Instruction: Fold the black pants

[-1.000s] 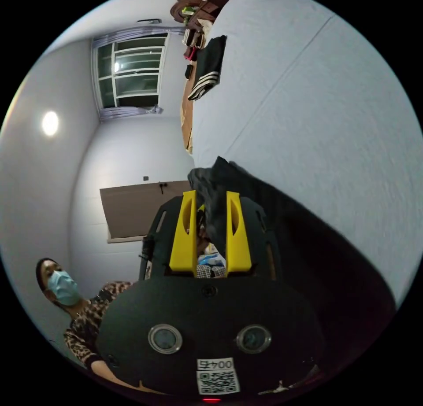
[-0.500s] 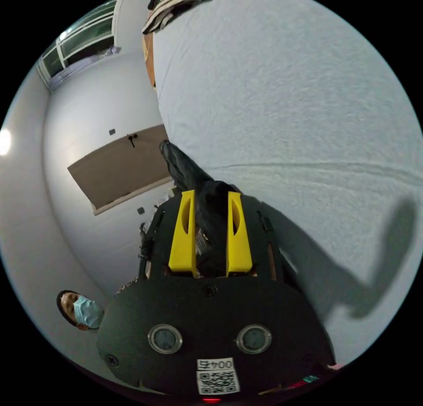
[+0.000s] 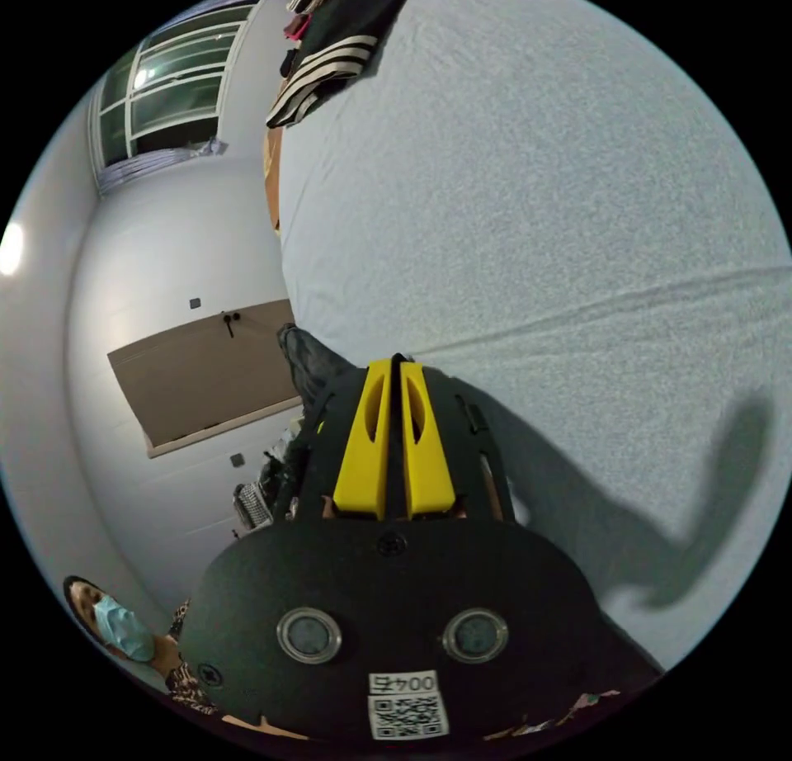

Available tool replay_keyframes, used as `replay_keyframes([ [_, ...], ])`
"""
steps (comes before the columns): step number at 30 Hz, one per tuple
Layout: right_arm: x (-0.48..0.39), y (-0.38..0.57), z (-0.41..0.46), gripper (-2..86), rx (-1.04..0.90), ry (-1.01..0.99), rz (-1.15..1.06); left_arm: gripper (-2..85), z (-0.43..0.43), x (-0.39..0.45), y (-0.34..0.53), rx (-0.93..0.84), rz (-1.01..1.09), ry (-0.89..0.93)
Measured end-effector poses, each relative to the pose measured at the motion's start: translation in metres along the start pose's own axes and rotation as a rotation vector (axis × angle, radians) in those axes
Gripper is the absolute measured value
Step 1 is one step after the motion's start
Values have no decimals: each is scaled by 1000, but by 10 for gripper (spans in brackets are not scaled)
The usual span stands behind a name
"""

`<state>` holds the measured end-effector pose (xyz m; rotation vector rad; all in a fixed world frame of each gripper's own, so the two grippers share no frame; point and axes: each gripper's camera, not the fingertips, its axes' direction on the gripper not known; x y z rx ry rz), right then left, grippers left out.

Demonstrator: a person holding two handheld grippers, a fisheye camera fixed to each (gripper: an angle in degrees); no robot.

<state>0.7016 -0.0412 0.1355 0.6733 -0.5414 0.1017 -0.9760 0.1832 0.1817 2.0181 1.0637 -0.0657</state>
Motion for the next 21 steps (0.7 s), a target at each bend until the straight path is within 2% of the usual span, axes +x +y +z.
replay_keyframes([
  [3,-19,10,7,11,24,35,-55,4,6,-2,7,-5,-4,-2],
  [5,-49,41,-27,14,199,221,-140,4,12,-5,13,-4,-9,-4],
  [7,-70,74,-54,31,258,282,-237,4,15,-7,18,-2,-9,-2],
  [12,-101,211,-59,84,166,548,-380,3,26,-15,32,-4,-24,3],
  [17,-64,360,-3,118,88,717,-237,3,38,-21,48,-14,-30,-17],
  [21,-50,395,30,116,80,800,-134,3,47,-26,59,-31,-22,-29],
])
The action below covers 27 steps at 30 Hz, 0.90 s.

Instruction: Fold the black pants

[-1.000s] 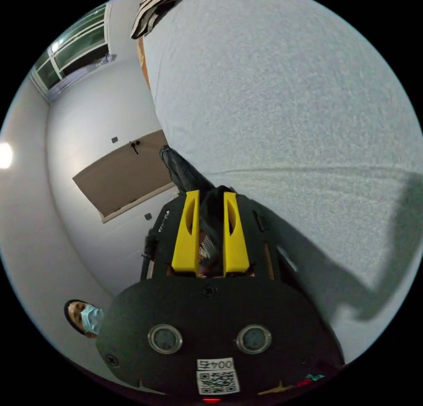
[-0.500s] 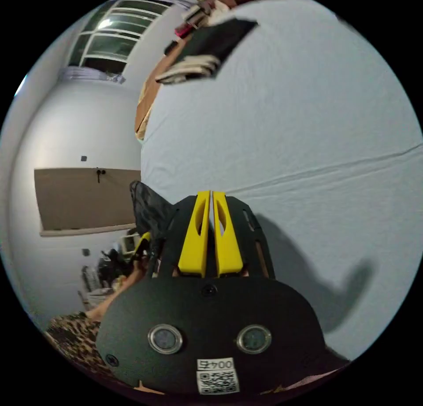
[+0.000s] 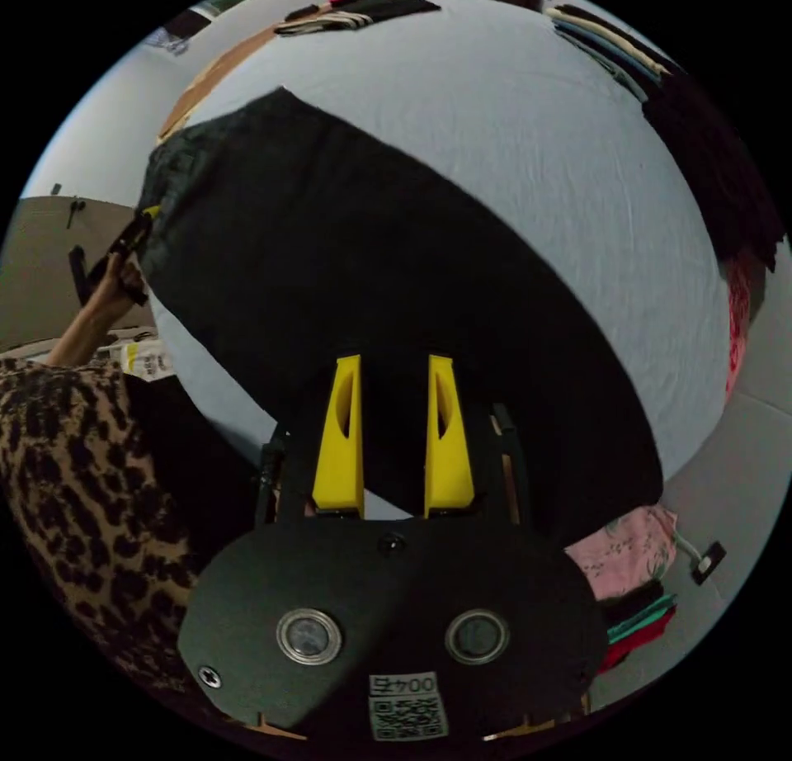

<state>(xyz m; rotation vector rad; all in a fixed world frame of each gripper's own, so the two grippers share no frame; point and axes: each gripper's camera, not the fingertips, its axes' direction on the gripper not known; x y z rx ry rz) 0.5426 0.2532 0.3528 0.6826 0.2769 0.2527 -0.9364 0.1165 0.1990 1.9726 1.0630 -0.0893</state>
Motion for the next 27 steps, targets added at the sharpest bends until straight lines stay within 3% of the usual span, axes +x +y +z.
replay_keyframes([
  [8,-54,-10,-27,89,17,130,39,0,23,-12,18,-103,81,-17],
  [16,-75,1,-62,89,76,104,9,0,29,-24,49,-148,55,-35],
  [22,-81,24,-88,86,188,66,-67,1,16,44,149,-105,90,9],
  [27,-77,36,-109,83,233,18,-217,0,27,93,259,-121,-26,71],
])
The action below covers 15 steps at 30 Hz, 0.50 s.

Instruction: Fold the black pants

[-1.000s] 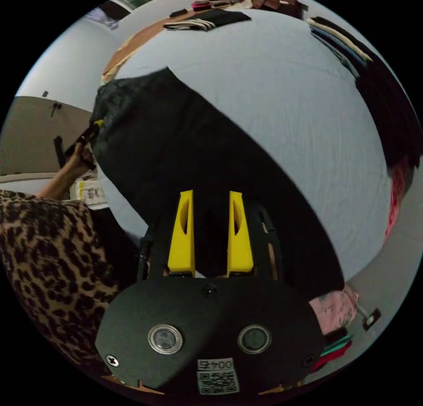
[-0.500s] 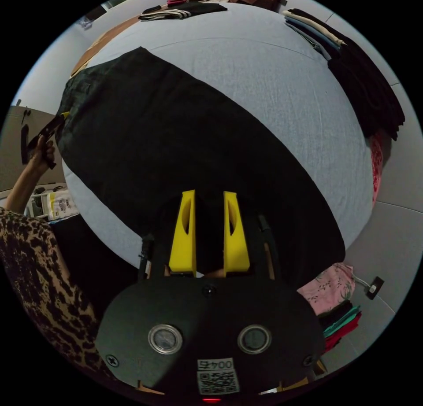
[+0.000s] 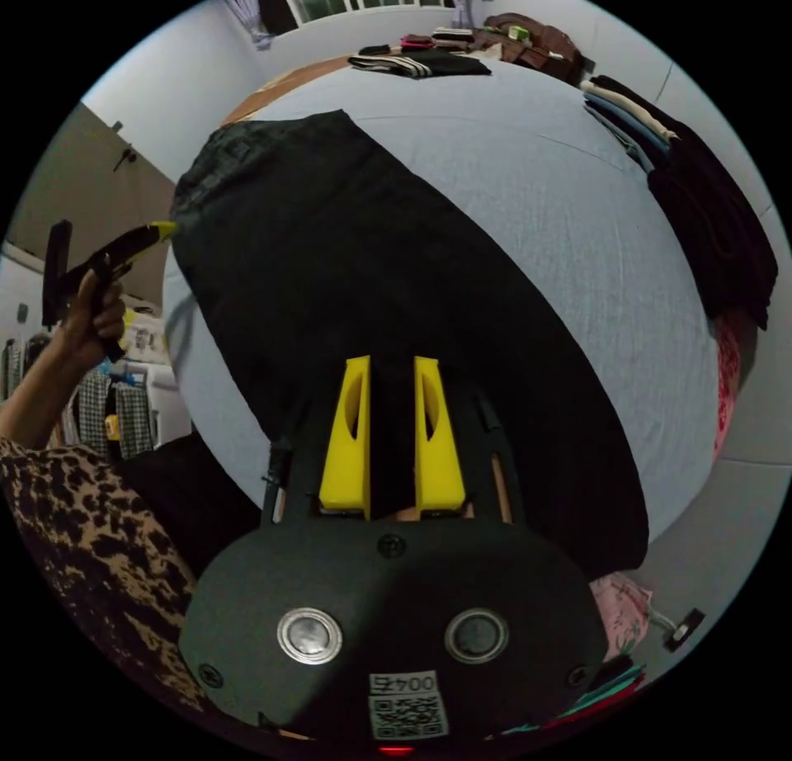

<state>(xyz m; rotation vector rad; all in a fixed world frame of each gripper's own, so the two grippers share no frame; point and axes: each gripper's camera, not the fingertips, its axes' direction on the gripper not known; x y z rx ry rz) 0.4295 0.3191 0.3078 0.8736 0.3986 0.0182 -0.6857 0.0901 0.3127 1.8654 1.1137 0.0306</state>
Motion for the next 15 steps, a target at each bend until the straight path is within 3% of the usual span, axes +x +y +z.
replay_keyframes([
  [7,27,3,-30,75,60,-165,-129,1,3,33,135,-9,-48,39],
  [15,119,23,-88,72,40,-272,-59,4,-2,-17,272,43,-167,97],
])
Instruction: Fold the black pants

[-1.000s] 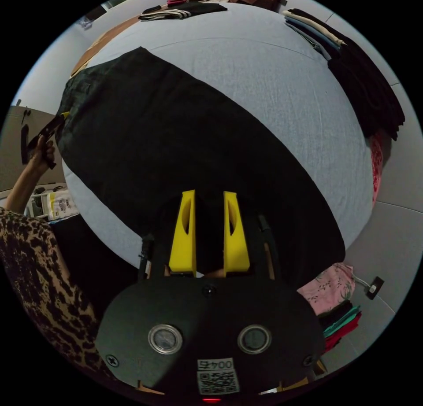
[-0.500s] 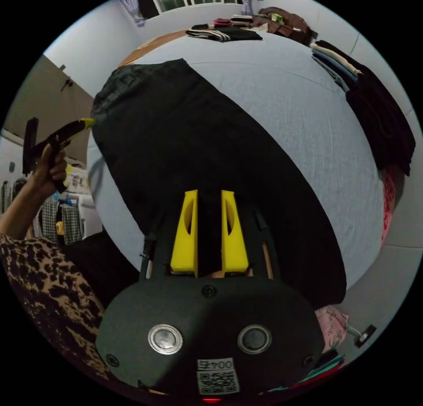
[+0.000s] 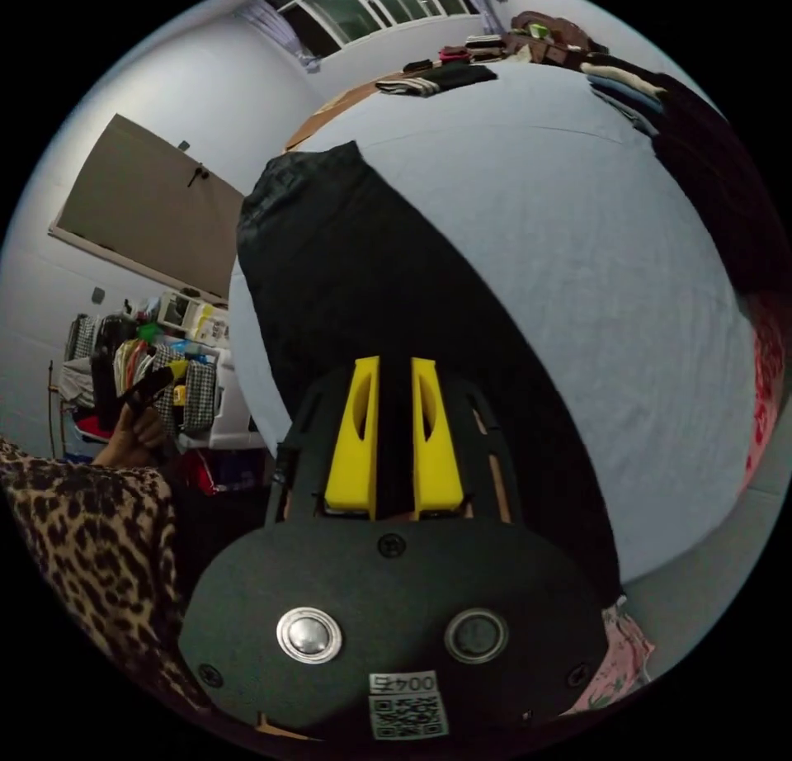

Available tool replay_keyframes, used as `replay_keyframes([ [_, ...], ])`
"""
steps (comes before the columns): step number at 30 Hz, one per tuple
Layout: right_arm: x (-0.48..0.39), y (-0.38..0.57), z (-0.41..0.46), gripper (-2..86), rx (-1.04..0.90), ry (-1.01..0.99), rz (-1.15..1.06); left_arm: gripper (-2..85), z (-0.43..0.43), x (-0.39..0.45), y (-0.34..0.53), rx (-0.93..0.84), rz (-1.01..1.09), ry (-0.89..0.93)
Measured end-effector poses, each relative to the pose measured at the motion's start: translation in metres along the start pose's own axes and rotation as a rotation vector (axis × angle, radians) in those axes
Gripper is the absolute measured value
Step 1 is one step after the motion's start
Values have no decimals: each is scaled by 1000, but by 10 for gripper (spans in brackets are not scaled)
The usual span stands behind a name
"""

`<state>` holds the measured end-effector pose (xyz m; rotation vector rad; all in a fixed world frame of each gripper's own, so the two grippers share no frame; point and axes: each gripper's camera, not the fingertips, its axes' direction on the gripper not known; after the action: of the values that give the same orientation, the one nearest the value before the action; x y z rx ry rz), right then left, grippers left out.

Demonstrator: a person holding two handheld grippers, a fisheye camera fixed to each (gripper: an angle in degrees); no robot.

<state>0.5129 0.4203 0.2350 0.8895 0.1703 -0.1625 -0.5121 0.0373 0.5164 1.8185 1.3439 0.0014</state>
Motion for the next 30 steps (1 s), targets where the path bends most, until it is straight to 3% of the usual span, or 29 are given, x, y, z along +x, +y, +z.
replay_keyframes([
  [7,63,41,-30,62,-205,118,89,18,19,-58,125,12,-58,124],
  [16,60,30,-35,37,-197,190,38,33,96,-97,236,-92,-63,263],
  [30,171,24,-103,95,-195,-237,-61,100,278,-95,331,-132,-56,288],
])
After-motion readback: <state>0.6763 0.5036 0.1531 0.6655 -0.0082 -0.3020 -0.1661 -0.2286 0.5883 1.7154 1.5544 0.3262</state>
